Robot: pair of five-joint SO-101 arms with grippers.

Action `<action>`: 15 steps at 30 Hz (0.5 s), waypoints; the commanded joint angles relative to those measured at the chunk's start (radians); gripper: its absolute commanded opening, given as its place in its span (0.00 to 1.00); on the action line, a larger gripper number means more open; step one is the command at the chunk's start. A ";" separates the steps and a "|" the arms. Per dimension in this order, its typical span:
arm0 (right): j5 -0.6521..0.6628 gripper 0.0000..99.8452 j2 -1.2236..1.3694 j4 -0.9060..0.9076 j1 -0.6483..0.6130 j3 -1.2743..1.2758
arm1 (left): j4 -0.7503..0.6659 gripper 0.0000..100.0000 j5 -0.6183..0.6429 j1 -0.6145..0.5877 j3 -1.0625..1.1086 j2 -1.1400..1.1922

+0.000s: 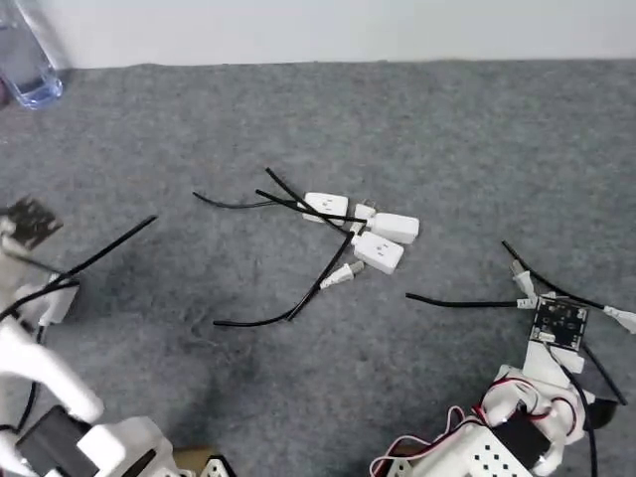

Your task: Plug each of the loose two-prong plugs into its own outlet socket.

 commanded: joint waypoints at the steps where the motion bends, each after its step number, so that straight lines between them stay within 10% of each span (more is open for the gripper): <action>1: 0.009 0.38 0.002 0.010 -0.007 0.017 | -0.241 0.01 -0.015 -0.083 0.142 -0.032; 15: 0.009 0.38 0.002 0.010 -0.007 0.017 | -0.588 0.03 -0.009 -0.153 0.361 -0.035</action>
